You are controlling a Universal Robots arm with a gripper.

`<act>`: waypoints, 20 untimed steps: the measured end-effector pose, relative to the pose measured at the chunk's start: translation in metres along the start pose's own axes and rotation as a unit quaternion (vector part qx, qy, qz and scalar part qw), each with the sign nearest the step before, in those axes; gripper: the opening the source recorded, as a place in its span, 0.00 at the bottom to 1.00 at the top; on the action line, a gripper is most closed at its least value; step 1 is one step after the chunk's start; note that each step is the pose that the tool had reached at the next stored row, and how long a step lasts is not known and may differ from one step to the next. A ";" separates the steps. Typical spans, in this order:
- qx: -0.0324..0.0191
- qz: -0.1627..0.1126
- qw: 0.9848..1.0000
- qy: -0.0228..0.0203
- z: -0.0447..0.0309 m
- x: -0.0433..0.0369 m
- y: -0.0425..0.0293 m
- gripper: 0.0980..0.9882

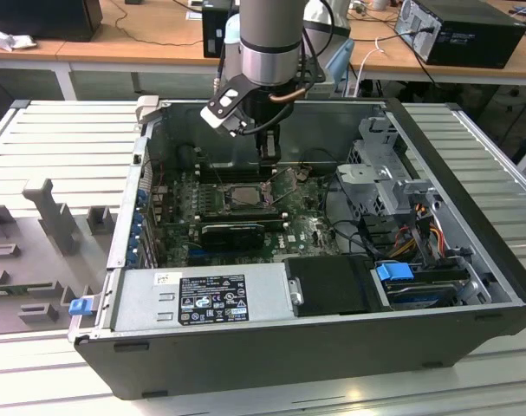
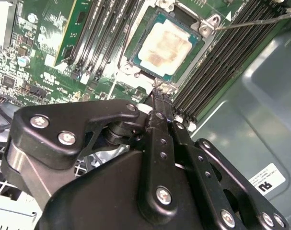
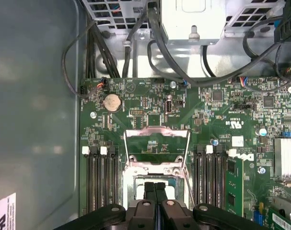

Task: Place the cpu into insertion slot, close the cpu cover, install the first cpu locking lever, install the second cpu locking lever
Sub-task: 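Close the cpu cover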

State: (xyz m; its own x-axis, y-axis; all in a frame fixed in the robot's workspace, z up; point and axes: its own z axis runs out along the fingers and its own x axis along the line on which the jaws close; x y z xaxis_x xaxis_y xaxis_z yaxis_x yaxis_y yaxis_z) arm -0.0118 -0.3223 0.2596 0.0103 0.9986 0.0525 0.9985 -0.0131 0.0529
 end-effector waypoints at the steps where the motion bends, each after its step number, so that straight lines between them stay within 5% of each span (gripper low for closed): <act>1: 0.000 0.000 1.000 0.000 0.0000 0.0000 0.0006 0.01; 20: 0.001 0.000 1.000 0.000 0.0009 0.0002 0.0159 0.01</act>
State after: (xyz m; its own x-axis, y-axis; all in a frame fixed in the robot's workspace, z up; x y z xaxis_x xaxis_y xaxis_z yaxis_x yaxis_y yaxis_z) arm 0.0041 -0.3223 0.2596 0.0104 0.9986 0.0524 0.9986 -0.0131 0.0510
